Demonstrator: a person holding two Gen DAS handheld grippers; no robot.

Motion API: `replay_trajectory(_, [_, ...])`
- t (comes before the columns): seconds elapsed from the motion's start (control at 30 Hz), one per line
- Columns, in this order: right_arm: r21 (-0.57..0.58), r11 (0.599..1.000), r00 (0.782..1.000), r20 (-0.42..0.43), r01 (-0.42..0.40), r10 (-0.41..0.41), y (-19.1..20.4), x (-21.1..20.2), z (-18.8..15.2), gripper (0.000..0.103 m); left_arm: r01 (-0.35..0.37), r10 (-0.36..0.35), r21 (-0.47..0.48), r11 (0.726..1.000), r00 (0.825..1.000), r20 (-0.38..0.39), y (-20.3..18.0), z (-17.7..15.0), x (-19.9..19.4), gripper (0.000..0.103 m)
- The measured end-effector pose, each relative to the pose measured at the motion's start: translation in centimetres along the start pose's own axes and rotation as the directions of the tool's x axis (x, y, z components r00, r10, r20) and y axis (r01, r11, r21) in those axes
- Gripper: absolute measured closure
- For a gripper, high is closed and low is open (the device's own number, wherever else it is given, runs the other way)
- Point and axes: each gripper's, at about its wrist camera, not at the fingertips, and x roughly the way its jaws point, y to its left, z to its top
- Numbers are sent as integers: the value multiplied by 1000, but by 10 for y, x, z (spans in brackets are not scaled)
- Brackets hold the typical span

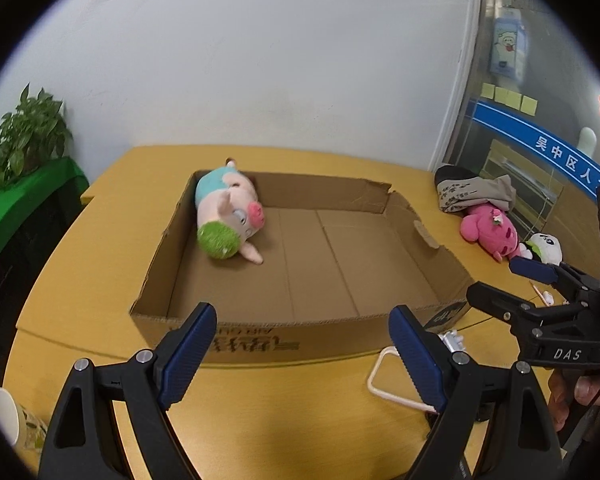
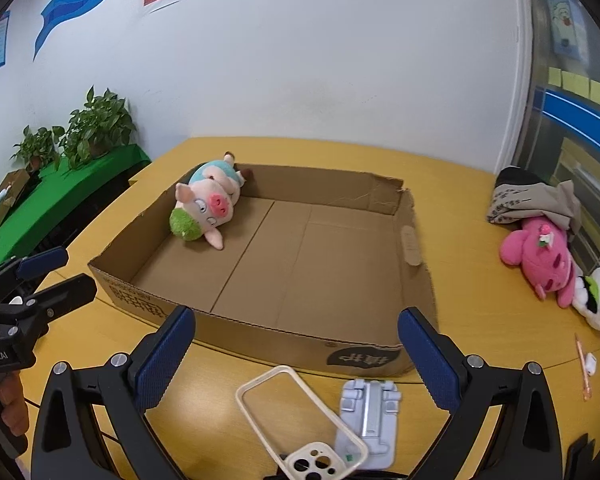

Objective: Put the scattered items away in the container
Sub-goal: 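Move both grippers to the black charger box and grasp it, then lift the black charger box with both grippers and lower it into the box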

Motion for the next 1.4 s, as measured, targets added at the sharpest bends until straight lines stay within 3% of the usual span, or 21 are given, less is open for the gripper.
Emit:
replay_trajectory(0.23, [-26, 995, 995, 17, -98, 99, -1, -3, -16, 0, -4, 7, 38, 999, 996, -89, -3, -25, -6, 15])
replay_trajectory(0.43, [-152, 953, 965, -33, -261, 259, -3, -21, -72, 0, 118, -106, 41, 992, 969, -225, -18, -61, -2, 15])
replay_trajectory(0.6, [-243, 889, 917, -191, -389, 349, 8, -35, -155, 0, 275, -237, 41, 961, 886, -399, -40, -107, 18, 15])
replay_trajectory(0.77, [-145, 865, 858, -284, -480, 429, 10, -39, -206, 0, 349, -295, 9, 937, 804, -517, -57, -141, 39, 16])
replay_trajectory(0.87, [-189, 853, 853, -317, -486, 416, 28, -34, -220, 0, 395, -352, -40, 918, 765, -539, -64, -151, 47, 18])
replay_trajectory(0.97, [-292, 851, 881, -330, -437, 340, 51, -26, -231, 1, 425, -413, -109, 899, 735, -538, -62, -158, 54, 18])
replay_trajectory(1.03, [-337, 859, 906, -317, -385, 282, 60, -19, -235, 3, 433, -425, -116, 894, 737, -526, -63, -161, 52, 22])
replay_trajectory(1.2, [-322, 878, 922, -276, -353, 270, 64, -17, -237, 4, 411, -417, -126, 903, 765, -491, -60, -161, 46, 26])
replay_trajectory(1.33, [-327, 893, 941, -239, -308, 237, 68, -23, -231, 8, 388, -384, -85, 918, 813, -437, -60, -147, 33, 33])
replay_trajectory(1.4, [-322, 902, 952, -199, -287, 231, 67, -29, -220, 8, 393, -394, -88, 915, 829, -397, -57, -133, 23, 38])
